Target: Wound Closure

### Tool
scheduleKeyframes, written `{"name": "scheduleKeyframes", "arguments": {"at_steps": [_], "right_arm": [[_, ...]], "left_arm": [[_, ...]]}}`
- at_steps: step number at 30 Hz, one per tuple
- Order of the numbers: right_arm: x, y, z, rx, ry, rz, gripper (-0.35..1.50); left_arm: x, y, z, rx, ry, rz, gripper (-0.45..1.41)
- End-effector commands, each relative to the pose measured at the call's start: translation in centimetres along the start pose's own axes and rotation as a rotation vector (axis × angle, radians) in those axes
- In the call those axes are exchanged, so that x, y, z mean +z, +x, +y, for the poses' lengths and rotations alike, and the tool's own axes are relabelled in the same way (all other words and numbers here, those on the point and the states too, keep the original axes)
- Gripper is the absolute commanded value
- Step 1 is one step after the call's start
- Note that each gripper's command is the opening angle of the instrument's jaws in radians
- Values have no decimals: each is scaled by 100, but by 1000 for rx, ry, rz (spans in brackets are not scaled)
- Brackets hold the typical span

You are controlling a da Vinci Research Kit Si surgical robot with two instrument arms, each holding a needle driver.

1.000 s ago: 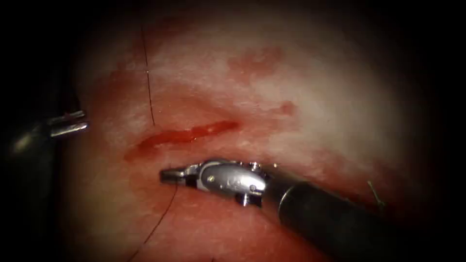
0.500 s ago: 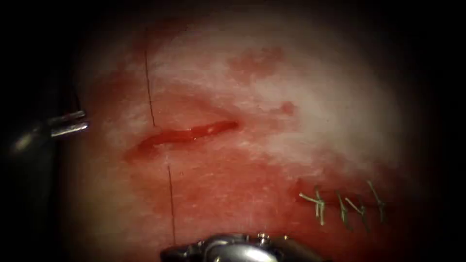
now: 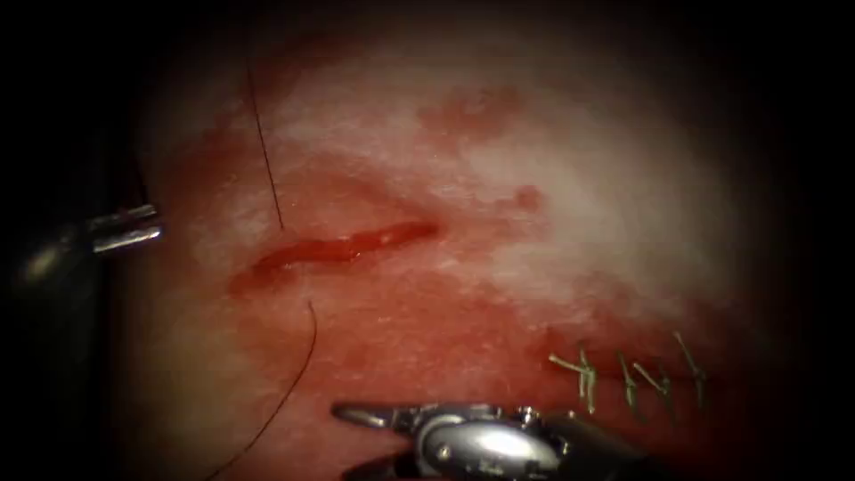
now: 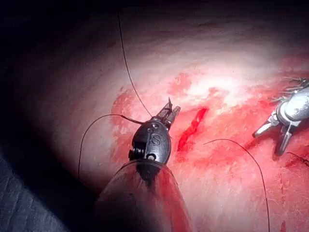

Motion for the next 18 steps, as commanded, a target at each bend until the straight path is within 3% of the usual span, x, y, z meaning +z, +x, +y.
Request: {"name": "scheduleKeyframes", "arguments": {"at_steps": [1,7,15,18], "right_arm": [[10,-12,14,-1,-9,-3,123],[29,-34,35,0,-36,-20,123],[83,-82,63,-8,-47,-15,123],[92,-86,66,-8,-48,-14,123]], "left_arm": [[7,-4,-1,0,-1,1,-45],[7,-4,-1,0,-1,1,-45],[7,-4,-1,0,-1,1,-45],[6,-4,-1,0,-1,1,-45]]}}
